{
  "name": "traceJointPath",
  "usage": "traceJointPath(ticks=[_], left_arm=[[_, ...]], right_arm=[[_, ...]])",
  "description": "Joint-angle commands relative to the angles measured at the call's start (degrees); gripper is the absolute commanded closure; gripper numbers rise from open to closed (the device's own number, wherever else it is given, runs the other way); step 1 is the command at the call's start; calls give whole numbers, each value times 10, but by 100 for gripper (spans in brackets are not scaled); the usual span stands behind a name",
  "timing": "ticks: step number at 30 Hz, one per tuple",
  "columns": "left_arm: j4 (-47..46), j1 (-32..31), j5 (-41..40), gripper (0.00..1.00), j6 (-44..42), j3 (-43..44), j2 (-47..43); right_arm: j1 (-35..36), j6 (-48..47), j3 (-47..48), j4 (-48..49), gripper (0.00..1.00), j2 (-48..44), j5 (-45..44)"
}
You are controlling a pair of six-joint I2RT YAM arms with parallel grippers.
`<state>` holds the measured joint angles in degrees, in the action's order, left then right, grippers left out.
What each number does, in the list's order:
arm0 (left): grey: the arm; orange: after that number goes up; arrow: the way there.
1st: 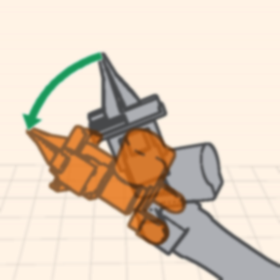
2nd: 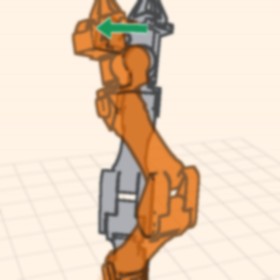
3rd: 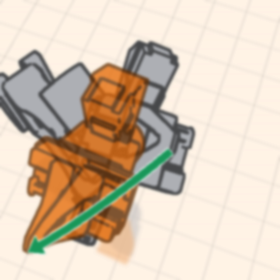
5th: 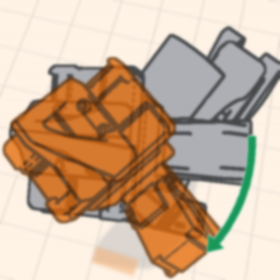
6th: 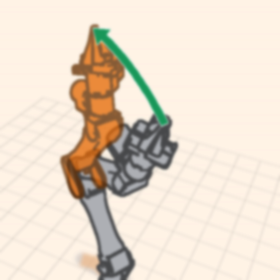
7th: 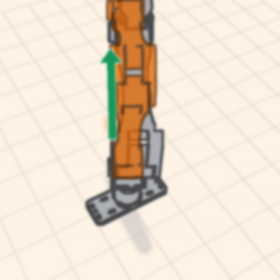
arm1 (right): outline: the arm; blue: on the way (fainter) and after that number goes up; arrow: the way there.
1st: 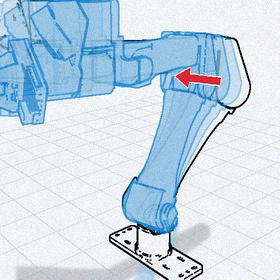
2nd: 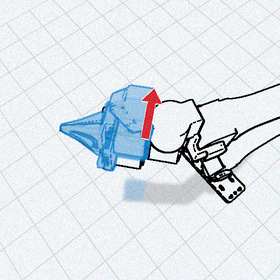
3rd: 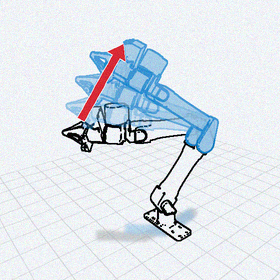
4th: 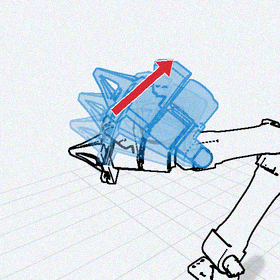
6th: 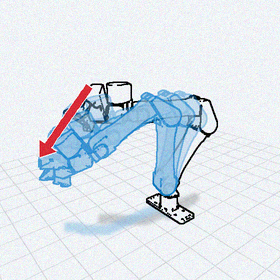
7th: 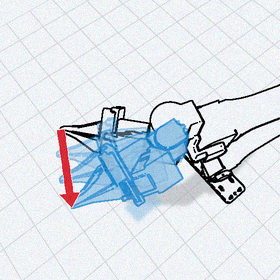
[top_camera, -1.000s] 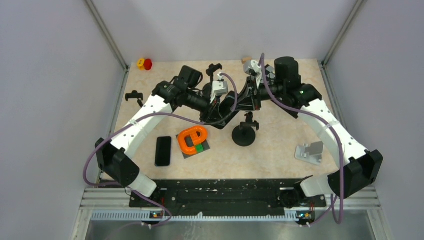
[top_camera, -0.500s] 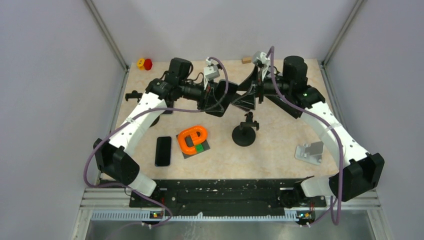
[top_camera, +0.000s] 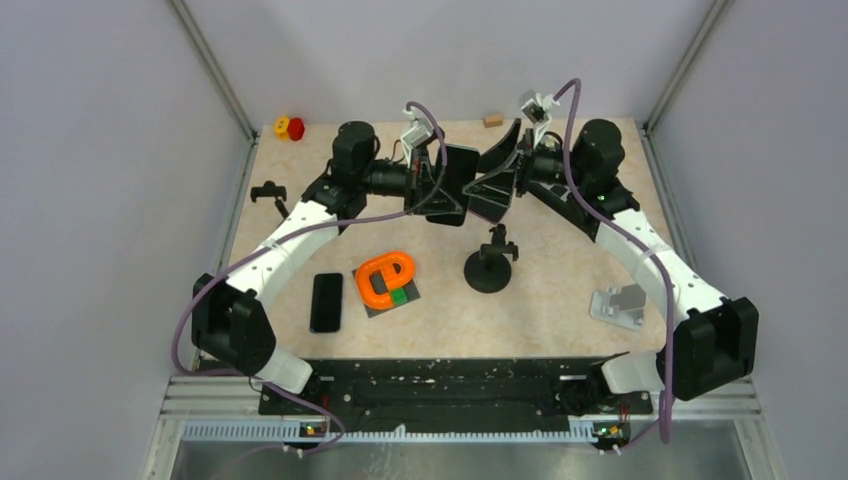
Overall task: Place the phone on the phone stand
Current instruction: Adjust the phone, then install the phone on the phone stand.
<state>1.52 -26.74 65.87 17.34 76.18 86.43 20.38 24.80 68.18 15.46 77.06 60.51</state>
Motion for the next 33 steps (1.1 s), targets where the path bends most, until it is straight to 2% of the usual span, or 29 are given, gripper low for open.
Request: traceJointPath(ticks=[1,5,10,15,33], left_arm=[[-134,-7,23,100,69,-12,-11],[-143,-13,19,100,71,-22,-9],[-153,-17,14,100,75,-27,-3],[-152,-18,8,100,68,-29,1],[-108,-18,-7,100,23,-20,4]], right_arm=[[-2,72,1,105,31,18,17],[-2,92,2,124,36,33,16],[-1,118,1,155,48,45,24],[2,145,-2,190,56,50,34],[26,161,-6,212,66,67,50]])
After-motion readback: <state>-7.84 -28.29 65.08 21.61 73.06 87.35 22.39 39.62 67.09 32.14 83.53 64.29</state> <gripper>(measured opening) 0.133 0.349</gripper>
